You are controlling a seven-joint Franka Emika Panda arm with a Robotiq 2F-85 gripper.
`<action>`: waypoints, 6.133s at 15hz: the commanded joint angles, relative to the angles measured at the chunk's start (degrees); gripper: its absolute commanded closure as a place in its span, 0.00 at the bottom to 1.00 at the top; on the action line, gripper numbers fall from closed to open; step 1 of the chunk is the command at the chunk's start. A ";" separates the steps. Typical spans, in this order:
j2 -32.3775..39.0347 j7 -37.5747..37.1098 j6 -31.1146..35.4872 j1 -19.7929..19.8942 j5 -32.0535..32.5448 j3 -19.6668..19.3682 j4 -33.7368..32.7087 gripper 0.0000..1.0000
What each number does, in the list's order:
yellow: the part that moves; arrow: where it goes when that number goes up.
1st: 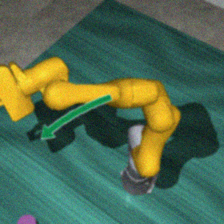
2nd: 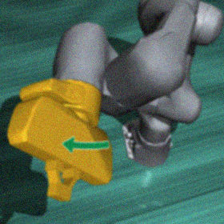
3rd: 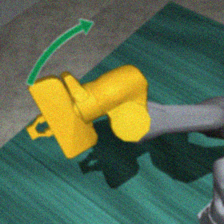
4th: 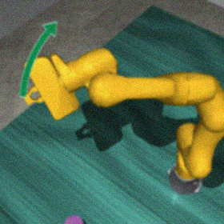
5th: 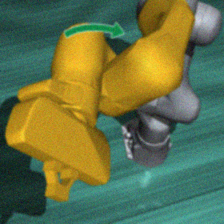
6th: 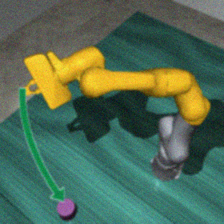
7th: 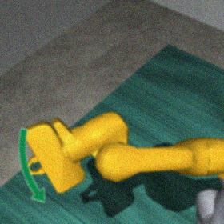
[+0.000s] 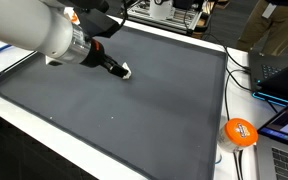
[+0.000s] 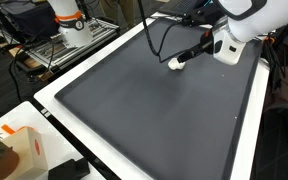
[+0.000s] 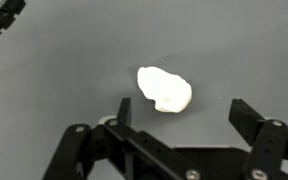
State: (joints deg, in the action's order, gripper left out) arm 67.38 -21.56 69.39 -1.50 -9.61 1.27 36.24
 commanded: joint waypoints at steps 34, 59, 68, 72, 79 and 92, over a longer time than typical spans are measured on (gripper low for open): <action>5.32 7.70 6.14 -1.87 4.77 -1.10 -1.74 0.00; -4.37 5.94 2.05 -2.27 4.24 -2.50 5.57 0.00; -6.31 7.25 3.73 -1.94 2.94 -2.38 9.28 0.00; -6.68 4.62 6.21 -2.42 2.42 -2.67 11.30 0.00; -13.36 -1.90 24.11 -1.90 -0.61 -2.64 27.43 0.00; -36.43 10.31 41.15 0.94 -1.63 -1.37 59.47 0.00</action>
State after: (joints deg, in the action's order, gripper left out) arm 38.38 -17.24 102.33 -3.18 -7.50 -2.21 84.52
